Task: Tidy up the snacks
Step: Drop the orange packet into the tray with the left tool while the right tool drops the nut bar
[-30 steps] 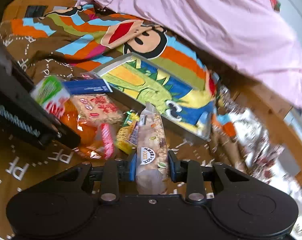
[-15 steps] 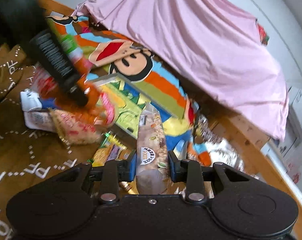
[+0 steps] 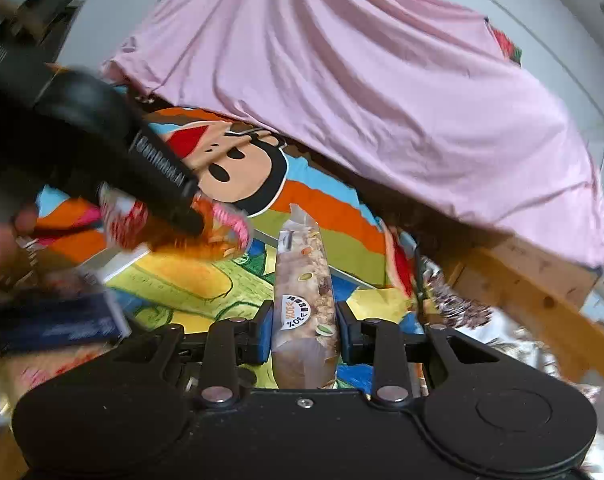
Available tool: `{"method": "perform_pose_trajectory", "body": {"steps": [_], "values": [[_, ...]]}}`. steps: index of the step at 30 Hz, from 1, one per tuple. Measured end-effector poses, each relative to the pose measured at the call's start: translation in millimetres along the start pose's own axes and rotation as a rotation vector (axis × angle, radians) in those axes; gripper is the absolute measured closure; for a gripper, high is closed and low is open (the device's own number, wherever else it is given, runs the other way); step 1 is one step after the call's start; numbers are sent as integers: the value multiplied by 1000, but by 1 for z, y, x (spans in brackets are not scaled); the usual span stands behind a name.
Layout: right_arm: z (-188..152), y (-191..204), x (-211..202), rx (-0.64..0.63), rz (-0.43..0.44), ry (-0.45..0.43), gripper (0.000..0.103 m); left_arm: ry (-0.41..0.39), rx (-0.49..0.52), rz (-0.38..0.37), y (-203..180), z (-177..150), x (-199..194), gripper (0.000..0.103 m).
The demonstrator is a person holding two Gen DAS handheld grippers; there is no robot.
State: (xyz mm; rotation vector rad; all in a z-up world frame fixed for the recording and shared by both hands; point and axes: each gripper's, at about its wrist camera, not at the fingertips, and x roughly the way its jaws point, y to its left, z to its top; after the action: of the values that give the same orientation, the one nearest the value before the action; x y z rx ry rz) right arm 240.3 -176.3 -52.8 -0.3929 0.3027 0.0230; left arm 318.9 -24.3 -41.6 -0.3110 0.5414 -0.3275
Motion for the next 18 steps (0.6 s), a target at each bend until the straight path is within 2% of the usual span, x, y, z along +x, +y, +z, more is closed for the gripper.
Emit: {"method": "perform_pose_trajectory", "body": {"steps": [3, 10, 15, 18], "values": [[1, -5, 29, 44, 8, 19, 70, 17, 47, 9, 4, -1, 22, 64], [-12, -24, 87, 231, 17, 133, 70, 79, -8, -35, 15, -4, 58, 64], [-23, -34, 102, 323, 8, 196, 70, 123, -8, -19, 18, -10, 72, 63], [-28, -36, 103, 333, -3, 210, 70, 133, 3, -2, 16, -12, 74, 63]]}}
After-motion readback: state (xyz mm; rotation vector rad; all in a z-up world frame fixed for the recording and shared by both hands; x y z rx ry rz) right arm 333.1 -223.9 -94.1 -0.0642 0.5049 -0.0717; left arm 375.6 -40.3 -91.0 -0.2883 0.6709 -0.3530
